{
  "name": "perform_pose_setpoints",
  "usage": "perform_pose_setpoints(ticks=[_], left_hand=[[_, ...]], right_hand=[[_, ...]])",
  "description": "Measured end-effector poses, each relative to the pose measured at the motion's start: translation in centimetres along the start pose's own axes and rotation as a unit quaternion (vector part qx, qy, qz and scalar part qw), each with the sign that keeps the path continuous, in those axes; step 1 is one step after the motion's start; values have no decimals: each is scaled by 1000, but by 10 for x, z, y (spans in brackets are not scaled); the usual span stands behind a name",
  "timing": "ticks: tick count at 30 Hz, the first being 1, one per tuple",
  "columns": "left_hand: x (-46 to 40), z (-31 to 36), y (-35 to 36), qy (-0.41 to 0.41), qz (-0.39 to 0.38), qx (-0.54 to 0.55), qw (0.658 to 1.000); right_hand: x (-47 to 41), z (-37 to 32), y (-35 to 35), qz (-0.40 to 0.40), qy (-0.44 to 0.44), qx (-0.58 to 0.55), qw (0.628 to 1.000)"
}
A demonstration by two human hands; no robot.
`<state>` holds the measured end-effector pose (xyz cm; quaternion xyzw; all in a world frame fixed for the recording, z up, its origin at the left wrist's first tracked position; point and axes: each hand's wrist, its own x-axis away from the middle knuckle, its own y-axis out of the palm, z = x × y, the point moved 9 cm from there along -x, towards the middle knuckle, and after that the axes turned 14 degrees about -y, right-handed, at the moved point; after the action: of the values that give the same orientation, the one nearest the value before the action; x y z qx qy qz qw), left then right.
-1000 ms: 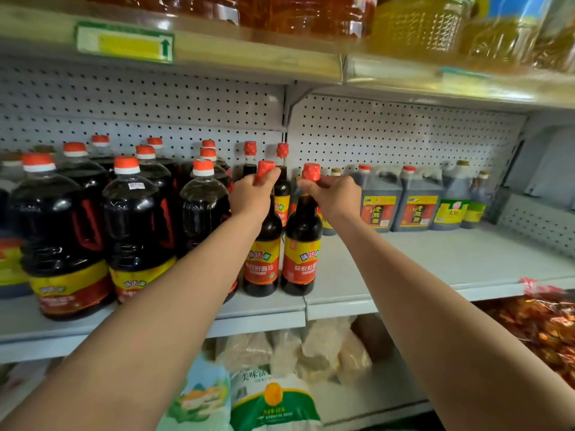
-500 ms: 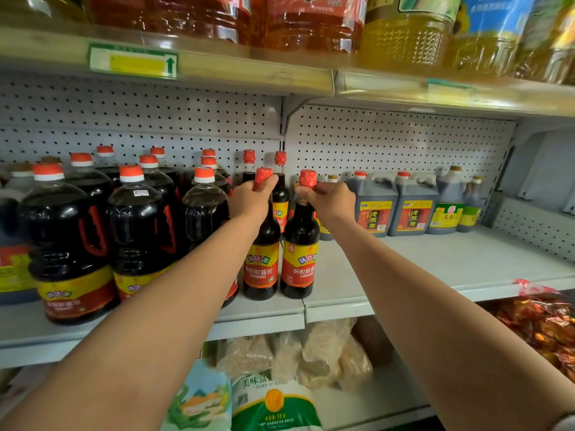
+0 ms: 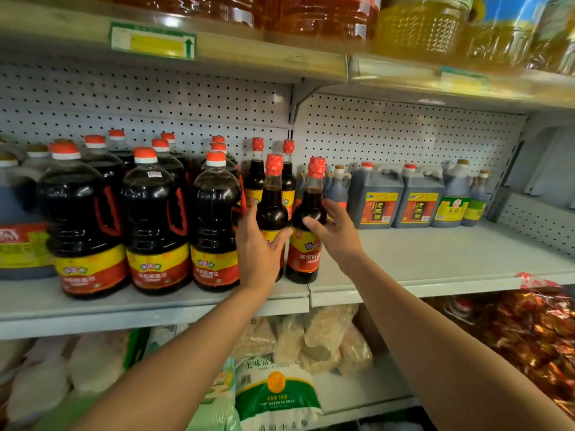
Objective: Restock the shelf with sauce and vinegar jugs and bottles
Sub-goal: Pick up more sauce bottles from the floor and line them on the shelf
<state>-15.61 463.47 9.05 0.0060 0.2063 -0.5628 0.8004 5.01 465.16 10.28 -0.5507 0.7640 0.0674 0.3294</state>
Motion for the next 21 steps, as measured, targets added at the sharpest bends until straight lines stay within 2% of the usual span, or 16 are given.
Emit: perform_pose_setpoints(ticks=[2, 5, 8, 14, 21], left_hand=[[15, -29, -1, -31, 15, -16, 999], [20, -61, 8, -100, -9, -50, 994], [14, -70, 18, -132, -24, -69, 989], [5, -83, 31, -160, 8, -106, 981], [-7, -91, 50, -178, 38, -55, 982]], right_hand=[[15, 16, 6, -4, 12, -9, 1000], [34, 47, 15, -11, 68, -16, 997], [48, 72, 22, -34, 117, 1, 993], [51, 88, 26, -30, 124, 58, 990], [31, 94, 34, -41, 102, 92, 990]])
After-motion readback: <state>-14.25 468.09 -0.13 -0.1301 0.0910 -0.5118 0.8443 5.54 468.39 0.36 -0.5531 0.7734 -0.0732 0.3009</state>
